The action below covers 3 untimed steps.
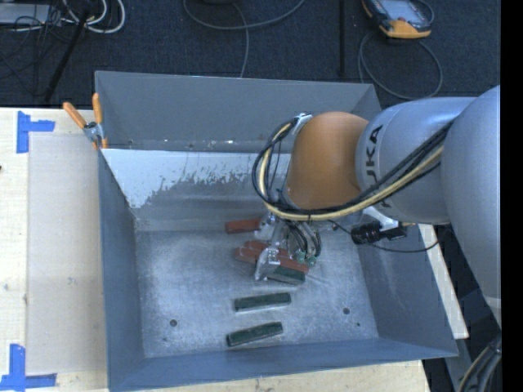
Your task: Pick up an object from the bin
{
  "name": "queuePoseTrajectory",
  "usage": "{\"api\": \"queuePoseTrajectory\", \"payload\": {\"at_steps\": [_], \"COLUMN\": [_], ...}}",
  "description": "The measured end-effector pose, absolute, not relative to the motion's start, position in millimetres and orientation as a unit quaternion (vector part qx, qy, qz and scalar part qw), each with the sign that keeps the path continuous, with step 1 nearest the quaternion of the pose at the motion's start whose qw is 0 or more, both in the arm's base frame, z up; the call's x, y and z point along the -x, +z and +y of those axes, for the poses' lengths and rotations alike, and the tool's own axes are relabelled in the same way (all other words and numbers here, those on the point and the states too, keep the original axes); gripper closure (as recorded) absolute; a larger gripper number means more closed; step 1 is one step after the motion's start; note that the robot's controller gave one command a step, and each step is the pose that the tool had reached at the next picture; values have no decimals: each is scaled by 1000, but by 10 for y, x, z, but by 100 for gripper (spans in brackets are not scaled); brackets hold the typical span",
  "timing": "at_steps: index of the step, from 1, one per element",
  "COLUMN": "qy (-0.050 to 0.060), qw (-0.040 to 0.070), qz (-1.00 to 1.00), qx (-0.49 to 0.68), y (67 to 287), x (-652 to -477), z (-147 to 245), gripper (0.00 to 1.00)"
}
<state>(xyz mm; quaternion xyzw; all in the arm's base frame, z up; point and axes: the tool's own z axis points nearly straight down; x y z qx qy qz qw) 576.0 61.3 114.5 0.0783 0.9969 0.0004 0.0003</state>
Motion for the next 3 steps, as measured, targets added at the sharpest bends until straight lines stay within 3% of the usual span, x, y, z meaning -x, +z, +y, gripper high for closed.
{"api": "queuePoseTrajectory", "payload": {"at_steps": [3], "qy": [0], "qw": [-2], "qz": [997], "qx": [-79], "y": [1446], "x": [-5750], "z": [611], "gripper": [100]}}
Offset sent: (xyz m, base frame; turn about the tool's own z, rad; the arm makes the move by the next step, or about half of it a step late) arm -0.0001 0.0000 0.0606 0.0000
